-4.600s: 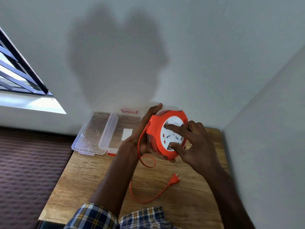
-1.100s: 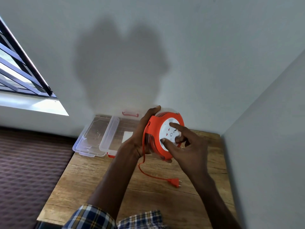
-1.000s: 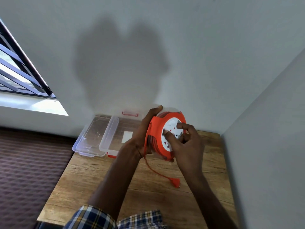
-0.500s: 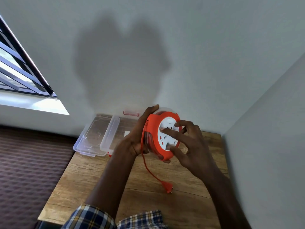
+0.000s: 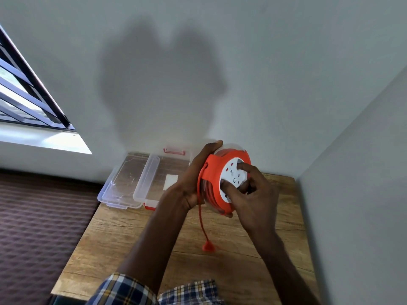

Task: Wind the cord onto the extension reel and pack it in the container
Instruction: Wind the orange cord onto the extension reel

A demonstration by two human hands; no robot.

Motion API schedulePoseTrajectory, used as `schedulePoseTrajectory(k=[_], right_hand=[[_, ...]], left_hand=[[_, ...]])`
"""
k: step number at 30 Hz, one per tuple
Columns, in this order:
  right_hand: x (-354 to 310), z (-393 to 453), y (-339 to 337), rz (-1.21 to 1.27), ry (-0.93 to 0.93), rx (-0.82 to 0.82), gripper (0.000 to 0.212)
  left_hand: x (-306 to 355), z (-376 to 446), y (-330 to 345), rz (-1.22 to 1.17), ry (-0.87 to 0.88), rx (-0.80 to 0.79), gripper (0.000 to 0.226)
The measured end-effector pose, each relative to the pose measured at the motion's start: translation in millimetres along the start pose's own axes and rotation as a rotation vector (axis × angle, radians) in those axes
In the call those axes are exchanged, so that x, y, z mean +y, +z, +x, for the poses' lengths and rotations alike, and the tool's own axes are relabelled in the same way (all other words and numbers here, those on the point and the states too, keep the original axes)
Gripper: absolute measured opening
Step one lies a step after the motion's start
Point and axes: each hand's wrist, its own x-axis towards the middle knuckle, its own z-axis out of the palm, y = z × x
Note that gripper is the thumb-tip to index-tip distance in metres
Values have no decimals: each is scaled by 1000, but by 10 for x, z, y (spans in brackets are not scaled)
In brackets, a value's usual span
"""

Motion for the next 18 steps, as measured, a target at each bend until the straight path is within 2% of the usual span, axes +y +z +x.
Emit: schedulePoseTrajectory(k=[2,3,7,12,18], right_hand=[[-11,-6,27,45,102,4,69],[-11,-5,15,6,93,-6,69],[-39,34,-127,-194,-76,-127,70],[48,170,-328,-269,-349,-300,54],[82,227,-327,-257,-517,-310,52]], left_hand=[[1,1,-2,18,-11,-9,65],[-4,-1,-15,23,-15,-10,65],[23,-28,-54,20,-22,-24,66],[83,-37,-146,-76,-44,-79,69],[87,-67,-146,-93,-86,-110,75]])
